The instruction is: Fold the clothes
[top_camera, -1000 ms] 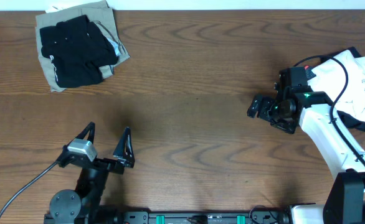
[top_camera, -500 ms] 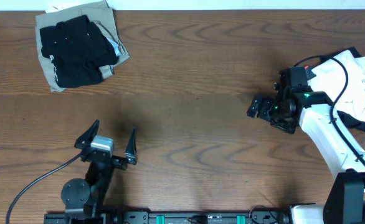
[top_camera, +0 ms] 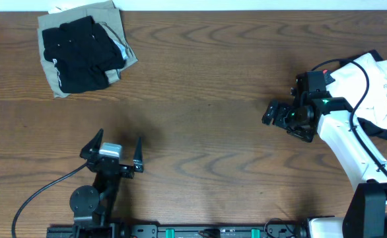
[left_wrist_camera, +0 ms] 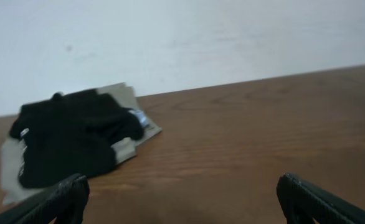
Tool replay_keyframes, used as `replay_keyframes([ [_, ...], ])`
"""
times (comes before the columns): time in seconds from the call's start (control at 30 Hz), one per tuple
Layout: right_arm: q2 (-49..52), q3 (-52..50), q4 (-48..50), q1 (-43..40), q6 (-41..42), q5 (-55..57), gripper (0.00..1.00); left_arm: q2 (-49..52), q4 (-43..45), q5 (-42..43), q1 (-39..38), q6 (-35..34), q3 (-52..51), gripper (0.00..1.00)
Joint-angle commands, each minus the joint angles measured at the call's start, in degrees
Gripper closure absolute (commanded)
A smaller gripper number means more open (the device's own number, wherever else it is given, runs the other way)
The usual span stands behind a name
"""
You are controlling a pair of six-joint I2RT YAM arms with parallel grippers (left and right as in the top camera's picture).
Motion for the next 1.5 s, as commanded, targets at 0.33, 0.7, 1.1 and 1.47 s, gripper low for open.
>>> replay_keyframes([
  [0.33, -0.7, 0.7, -0.1, -0.5, -0.4, 0.4, 0.01, -0.7, 5.1, -4.9, 0.4, -4.1, -4.3, 0.02],
  [0.7, -0.7, 0.7, -0.1, -0.5, -0.4, 0.3, 0.01, -0.7, -0.4, -7.3, 3.8, -4.1, -4.3, 0.02],
  [1.1, -0.7, 0.7, 0.0, -0.5, -0.4, 0.4, 0.01, -0.7, -0.4, -7.2, 1.8, -4.1, -4.2, 0.02],
  [1.47, -0.7, 0.7, -0.1, -0.5, -0.4, 0.4, 0.01, -0.5, -0.4, -7.2, 1.8, -4.1, -4.2, 0.02],
])
